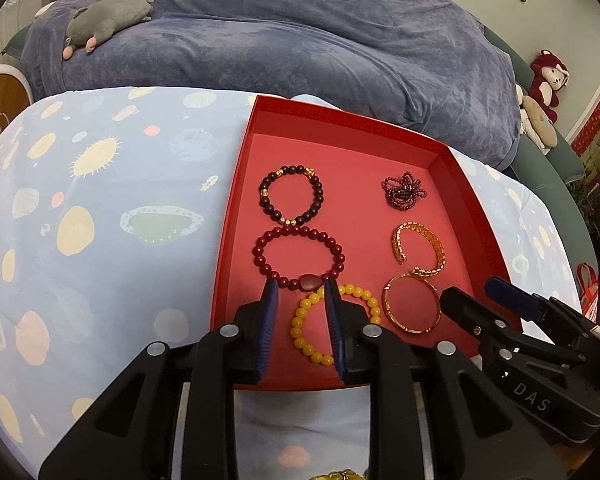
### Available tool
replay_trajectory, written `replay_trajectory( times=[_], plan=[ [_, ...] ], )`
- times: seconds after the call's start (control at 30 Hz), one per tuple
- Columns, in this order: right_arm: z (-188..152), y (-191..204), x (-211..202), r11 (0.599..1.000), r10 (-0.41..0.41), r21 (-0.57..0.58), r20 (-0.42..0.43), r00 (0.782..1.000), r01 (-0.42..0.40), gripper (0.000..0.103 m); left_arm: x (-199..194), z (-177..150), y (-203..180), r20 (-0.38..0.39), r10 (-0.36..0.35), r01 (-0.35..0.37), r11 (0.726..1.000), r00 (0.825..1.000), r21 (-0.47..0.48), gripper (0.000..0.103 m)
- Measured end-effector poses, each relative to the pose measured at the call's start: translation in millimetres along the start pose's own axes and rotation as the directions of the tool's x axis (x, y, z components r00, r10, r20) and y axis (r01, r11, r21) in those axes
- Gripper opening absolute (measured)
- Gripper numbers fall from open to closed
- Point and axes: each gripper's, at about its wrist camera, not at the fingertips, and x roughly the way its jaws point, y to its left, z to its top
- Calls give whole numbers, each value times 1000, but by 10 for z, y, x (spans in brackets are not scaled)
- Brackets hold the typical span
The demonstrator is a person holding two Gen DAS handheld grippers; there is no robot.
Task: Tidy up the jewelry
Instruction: 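Withdraw both tools from the box toward the remaining jewelry, then grasp the yellow-green bead bracelet with left tool while right tool approaches gold charm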
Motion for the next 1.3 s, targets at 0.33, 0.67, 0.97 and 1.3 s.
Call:
replay_trajectory(
  times=[0.33, 0.67, 0.97, 1.3],
  plan=[
    [-54, -64, -344, 1000, 1, 15, 36, 999, -2, 61, -297, -14, -24, 32, 1, -1, 1000, 999, 6, 25],
    [-418, -170, -735, 1000, -22, 24, 47, 999, 20, 61, -660, -362, 102, 32, 11, -11, 1000, 999, 1, 32],
    [-924, -174, -964, 999, -22, 38, 20, 1000, 22, 61, -762, -900, 187, -28, 40, -40, 999, 999, 24, 32],
    [-1439, -130, -1053, 998, -5, 55, -36, 999, 7, 61, -569, -1337, 121, -123, 52, -45, 997, 991, 61, 37]
  ],
)
